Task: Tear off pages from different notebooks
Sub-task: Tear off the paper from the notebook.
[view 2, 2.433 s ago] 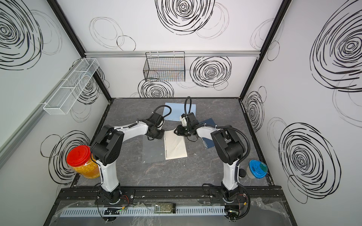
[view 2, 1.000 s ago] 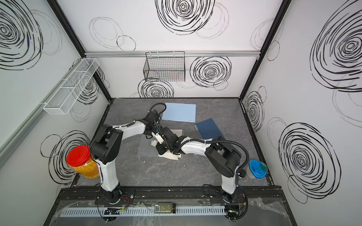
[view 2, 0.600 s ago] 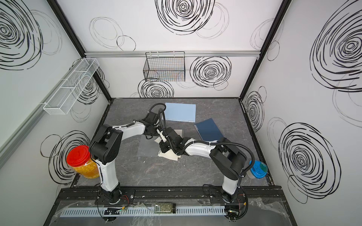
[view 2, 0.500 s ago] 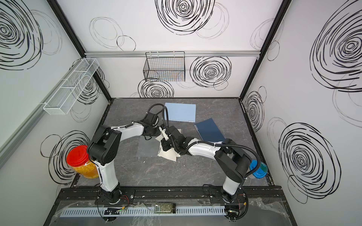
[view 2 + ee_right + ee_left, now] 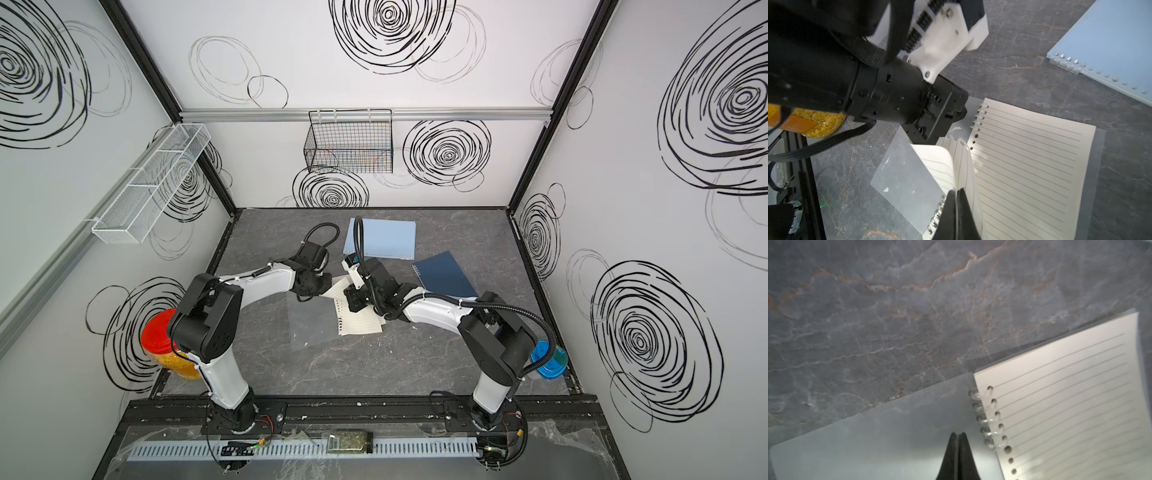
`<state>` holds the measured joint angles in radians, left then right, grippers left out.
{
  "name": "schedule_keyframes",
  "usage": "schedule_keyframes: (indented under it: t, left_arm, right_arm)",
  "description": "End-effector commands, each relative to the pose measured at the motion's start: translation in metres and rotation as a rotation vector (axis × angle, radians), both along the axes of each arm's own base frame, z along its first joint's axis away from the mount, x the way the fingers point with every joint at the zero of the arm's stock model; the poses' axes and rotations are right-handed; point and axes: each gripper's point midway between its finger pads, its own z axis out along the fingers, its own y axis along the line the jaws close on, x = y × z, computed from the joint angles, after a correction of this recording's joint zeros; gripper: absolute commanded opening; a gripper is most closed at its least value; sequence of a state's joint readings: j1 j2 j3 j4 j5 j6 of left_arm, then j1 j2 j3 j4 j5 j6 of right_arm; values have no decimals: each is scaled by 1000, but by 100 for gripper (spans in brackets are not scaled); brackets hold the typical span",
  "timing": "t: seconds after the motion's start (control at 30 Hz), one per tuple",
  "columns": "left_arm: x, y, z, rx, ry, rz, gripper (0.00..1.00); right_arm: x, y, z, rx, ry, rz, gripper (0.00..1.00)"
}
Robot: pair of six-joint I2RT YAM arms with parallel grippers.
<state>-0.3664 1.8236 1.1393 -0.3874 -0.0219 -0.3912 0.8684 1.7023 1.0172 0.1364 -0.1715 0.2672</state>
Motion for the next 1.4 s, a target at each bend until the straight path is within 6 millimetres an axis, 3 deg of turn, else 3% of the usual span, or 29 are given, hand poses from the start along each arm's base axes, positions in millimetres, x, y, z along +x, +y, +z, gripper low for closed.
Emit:
schedule_keyframes:
  t: [0.0,0.13,0.2,0.33,0.57,0.7,0.97,1.37]
  left_arm:
    - [21,-3,45,-3,-78,-20,5]
    - [39,-7,63,-9,-102,-46,6]
    - [41,-15,62,-8,-88,-88,6]
    - [37,-32,48,-7,-52,-143,6]
    - [13,-80,23,-48,18,-289,5]
    - [1,-94,3,-64,67,-321,4]
    - [-22,-98,-32,-72,152,-334,3]
    - [-39,-78,-73,2,238,-309,0]
  right_arm:
    - [-5,16,12,15,-29,56,0]
    - [-12,24,17,11,-46,78,0]
    - [-17,28,20,14,-53,90,0]
    - [-24,34,25,18,-70,100,0]
    - [-26,36,22,-9,-78,51,0]
    - [-30,38,21,-1,-71,45,0]
    - [-42,45,25,6,-84,59,0]
    - [-58,58,43,31,-115,105,0]
